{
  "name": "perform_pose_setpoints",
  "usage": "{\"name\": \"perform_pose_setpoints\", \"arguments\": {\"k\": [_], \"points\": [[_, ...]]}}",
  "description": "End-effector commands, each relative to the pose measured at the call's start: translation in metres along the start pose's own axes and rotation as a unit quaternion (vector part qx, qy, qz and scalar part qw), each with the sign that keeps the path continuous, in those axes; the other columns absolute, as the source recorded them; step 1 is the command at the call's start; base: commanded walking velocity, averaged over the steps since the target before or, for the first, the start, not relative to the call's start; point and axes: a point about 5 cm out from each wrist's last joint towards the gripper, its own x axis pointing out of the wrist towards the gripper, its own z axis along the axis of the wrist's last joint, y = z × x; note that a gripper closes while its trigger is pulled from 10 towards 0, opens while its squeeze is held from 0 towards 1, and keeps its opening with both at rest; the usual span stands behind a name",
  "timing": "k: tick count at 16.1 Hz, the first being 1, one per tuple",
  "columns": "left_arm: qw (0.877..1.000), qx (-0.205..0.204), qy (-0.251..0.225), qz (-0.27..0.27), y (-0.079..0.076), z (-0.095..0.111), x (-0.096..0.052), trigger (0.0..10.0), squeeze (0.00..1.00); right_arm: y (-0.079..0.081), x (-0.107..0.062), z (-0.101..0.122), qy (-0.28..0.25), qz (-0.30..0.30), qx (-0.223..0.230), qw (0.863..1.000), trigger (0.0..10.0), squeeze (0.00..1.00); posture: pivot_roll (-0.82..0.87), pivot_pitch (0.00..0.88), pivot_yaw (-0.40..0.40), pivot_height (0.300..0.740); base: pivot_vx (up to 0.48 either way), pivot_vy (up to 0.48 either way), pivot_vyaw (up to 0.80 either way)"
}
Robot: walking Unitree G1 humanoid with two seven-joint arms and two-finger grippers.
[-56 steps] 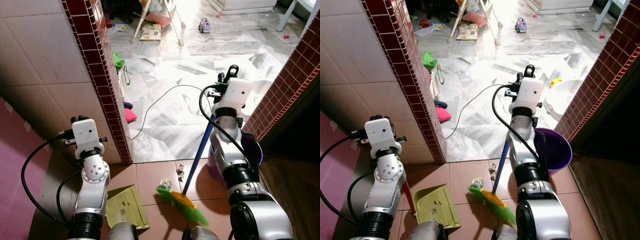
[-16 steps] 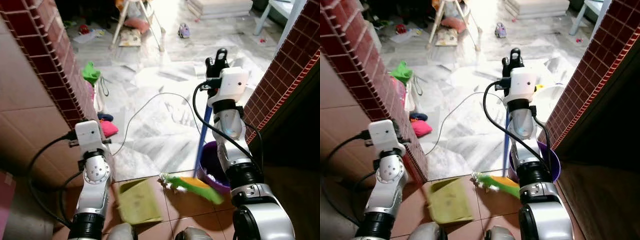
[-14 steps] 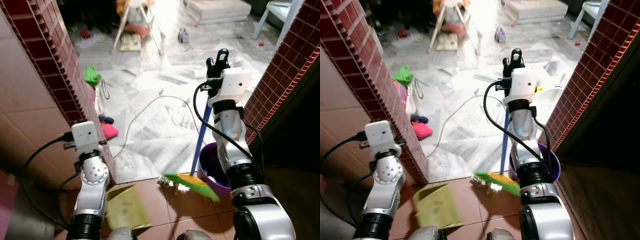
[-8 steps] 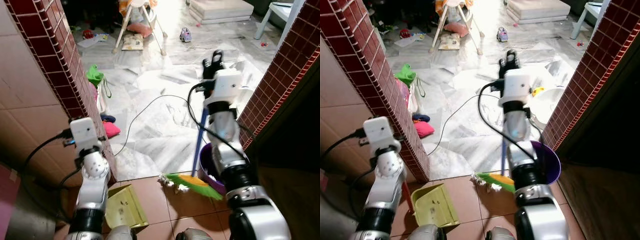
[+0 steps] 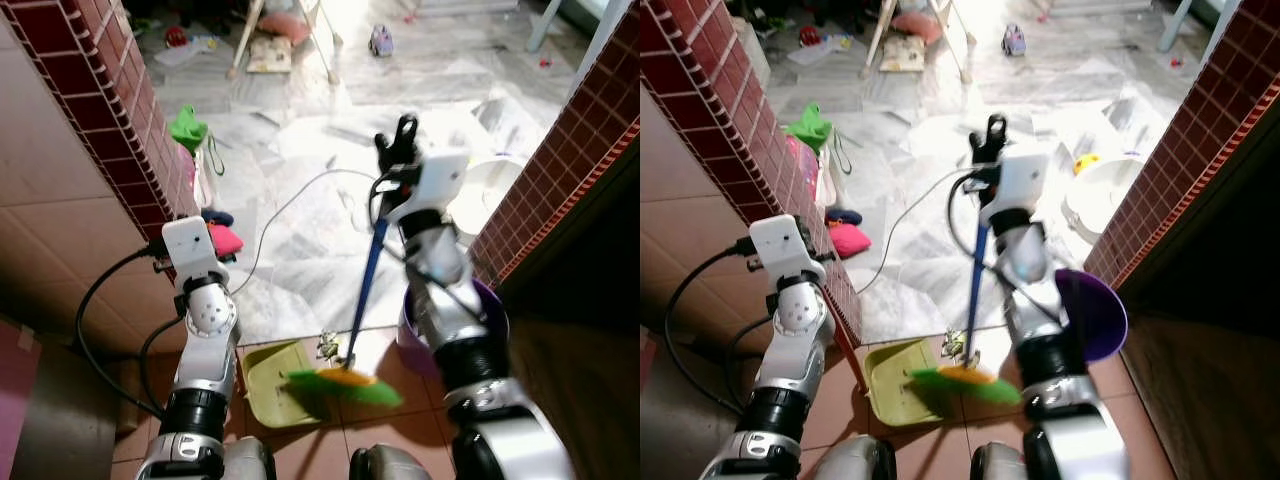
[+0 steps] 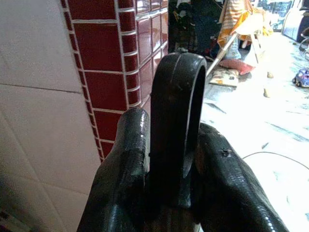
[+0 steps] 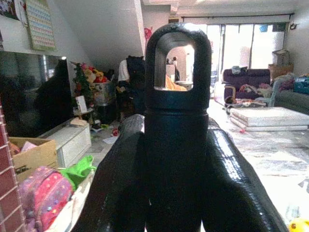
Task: Sweep floor
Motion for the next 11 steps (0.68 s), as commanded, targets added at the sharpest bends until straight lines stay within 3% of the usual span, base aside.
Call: {"name": "perform_pose_setpoints", "arguments": {"k": [1,5,9,11], "points": [[1.0,-0.001,-0.008,-0.001,-0.001,0.003,0.003,10.0,0.0,-0.004,0.02,0.033,-0.064,0.0,-0.004,0.998,10.0,0.0,-0.06,0.123,0.021,0.74,0.0,0.0,0.0],[1.0,0.001,-0.002,0.006,0.0,-0.002,-0.001,10.0,0.0,-0.022,0.042,0.06,-0.105,-0.019,-0.041,0.993,10.0,0.0,-0.06,0.129,0.016,0.74,0.0,0.0,0.0],[1.0,-0.003,0.003,0.006,-0.003,-0.004,-0.007,10.0,0.0,-0.026,0.041,0.039,-0.071,-0.017,-0.06,0.996,10.0,0.0,-0.04,0.148,0.01,0.74,0.0,0.0,0.0],[1.0,-0.009,0.005,0.009,-0.004,-0.002,-0.01,10.0,0.0,-0.019,0.036,0.014,-0.034,-0.008,-0.054,0.998,10.0,0.0,0.0,0.177,0.003,0.74,0.0,0.0,0.0]]}}
